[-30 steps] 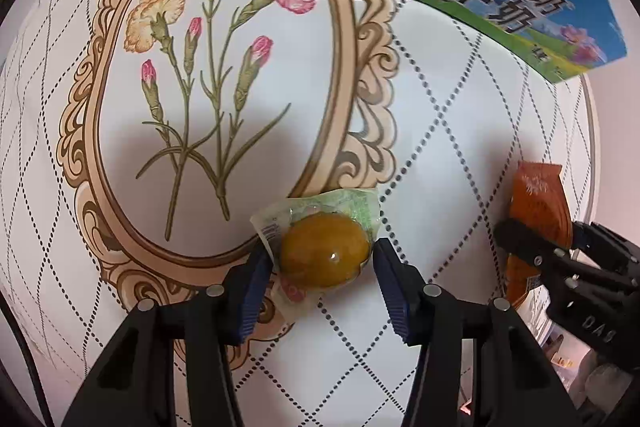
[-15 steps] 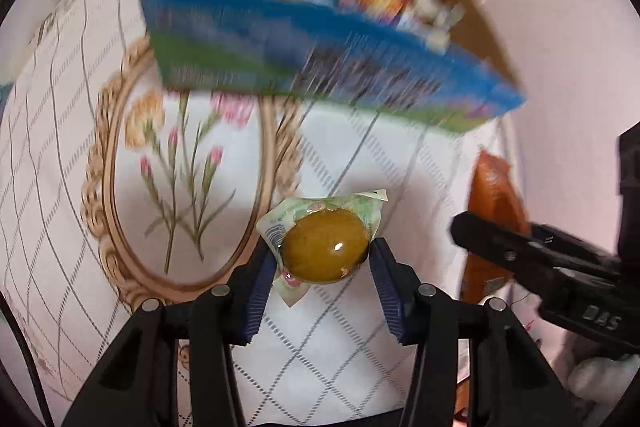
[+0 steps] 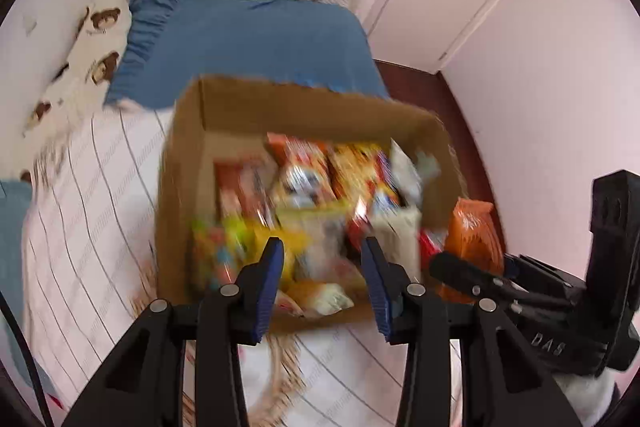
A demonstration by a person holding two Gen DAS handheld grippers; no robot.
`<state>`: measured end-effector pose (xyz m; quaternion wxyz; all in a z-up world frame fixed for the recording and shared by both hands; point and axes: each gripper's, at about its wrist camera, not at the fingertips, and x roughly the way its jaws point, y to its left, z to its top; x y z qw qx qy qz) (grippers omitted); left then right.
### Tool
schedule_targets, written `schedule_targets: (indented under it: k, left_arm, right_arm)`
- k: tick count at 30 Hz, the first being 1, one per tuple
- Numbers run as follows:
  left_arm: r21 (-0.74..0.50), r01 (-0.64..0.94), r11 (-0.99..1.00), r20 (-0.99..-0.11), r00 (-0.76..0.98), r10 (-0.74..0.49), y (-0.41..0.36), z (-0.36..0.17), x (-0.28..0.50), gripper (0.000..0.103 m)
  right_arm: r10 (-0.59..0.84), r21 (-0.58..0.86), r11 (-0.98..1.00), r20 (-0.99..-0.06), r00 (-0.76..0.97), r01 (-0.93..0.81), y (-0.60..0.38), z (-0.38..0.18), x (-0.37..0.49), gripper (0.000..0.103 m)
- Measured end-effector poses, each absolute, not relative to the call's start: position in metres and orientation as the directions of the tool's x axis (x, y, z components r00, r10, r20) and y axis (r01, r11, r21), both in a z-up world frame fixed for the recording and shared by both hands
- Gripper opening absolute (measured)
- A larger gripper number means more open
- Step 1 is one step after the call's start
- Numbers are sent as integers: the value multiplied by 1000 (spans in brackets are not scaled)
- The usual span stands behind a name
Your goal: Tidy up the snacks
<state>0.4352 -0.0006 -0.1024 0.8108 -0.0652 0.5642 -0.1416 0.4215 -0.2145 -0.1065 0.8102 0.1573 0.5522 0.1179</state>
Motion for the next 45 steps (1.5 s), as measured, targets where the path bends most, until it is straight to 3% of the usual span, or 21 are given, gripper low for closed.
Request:
schedule_targets:
  k: [5,10,12,13,14,15,17,19,31,45]
  left_arm:
    - [-157,132,979,-948,258,-187,2,-147,507,37]
    - [-127,110,986,-974,176,-145,6,-193,540,37]
    - [-129,95,987,-977,158,-143,7,-202,543,39]
    - [-132,87,987,-979,145,-144,7,-206,544,40]
    - [-132,80,988,-982,126,-141,7,-212,545,45]
    - [-119,78,990,-984,120,-128,6,-214,546,52]
    - [-56,94,994,-990,127,-68,3,-217,546,85]
    - [-47,104,994,-988,142,-62,2,-217,545,91]
    - [-61,127,990,-975,203,-86,-14,-186,518,92]
    - [-68,143,987,-933,341,-114,-16,-133,457,92]
  right_arm:
    - [319,344,938,-902,291,36,-200,-144,491,53]
    - [293,313,948,-932,215,64,-190,-179,533,54]
    - [276,295,952,-943,188,81,-190,-190,540,61]
    - [275,292,953,-944,182,75,-190,-192,543,78]
    - [269,286,955,-945,184,74,-190,-190,542,92]
    - [243,261,963,-951,191,74,-191,-189,543,95]
    - [213,230,971,-956,201,62,-192,-185,540,96]
    - [180,195,979,-962,205,57,-195,-180,538,96]
    - [61,88,992,-963,261,95,-227,-154,500,97]
    - [38,78,994,-913,406,81,-231,-96,427,100]
